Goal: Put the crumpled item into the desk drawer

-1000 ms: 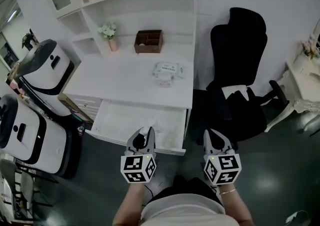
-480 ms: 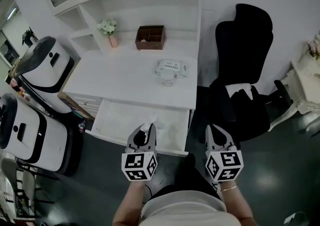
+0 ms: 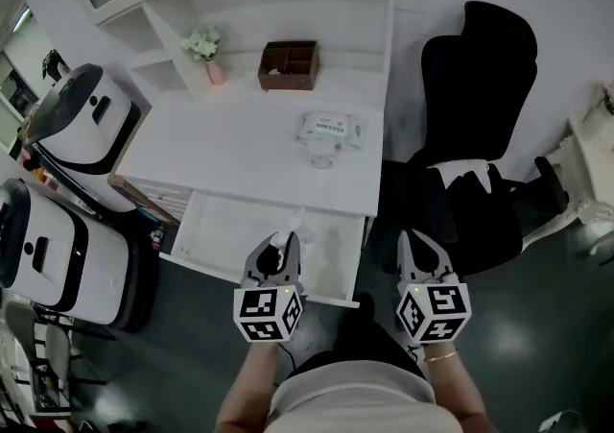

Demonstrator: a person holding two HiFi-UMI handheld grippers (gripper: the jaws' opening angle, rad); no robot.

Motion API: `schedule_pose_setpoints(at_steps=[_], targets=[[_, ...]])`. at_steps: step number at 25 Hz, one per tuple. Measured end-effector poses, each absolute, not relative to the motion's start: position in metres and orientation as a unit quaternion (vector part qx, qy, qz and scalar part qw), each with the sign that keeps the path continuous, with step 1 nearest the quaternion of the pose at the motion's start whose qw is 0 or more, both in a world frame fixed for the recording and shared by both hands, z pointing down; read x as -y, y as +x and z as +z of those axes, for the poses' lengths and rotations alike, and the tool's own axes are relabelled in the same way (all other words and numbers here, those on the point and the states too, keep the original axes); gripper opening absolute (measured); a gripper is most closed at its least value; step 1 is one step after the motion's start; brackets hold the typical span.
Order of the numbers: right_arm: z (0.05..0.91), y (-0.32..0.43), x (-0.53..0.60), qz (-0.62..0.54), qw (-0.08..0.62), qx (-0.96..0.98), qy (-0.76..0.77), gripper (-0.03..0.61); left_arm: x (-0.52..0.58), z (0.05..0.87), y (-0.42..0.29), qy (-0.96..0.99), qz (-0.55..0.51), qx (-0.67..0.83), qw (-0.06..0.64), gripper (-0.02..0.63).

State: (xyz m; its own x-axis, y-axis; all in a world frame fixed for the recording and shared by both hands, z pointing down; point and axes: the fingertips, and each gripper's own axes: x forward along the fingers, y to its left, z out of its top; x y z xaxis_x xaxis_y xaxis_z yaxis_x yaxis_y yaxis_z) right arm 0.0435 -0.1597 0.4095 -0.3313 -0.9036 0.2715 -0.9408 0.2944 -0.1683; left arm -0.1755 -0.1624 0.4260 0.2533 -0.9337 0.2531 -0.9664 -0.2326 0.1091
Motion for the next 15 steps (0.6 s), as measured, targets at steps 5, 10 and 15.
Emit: schedule_pose_setpoints(at_steps=[5,10,15], targets=[[0.416,0.051,0.177,0.156,0.066,0.801,0.574,0.002,0.18,0.437,-0.168,0.781,0.078,0.606,0.13,0.064],[0.421,0.057,0.192,0.162,0.068,0.801,0.572,0.002,0.193,0.45,-0.159,0.78,0.091,0.604,0.14,0.064],[0.423,0.058,0.204,0.165,0.07,0.804,0.566,0.002,0.204,0.469,-0.152,0.776,0.109,0.602,0.154,0.064]])
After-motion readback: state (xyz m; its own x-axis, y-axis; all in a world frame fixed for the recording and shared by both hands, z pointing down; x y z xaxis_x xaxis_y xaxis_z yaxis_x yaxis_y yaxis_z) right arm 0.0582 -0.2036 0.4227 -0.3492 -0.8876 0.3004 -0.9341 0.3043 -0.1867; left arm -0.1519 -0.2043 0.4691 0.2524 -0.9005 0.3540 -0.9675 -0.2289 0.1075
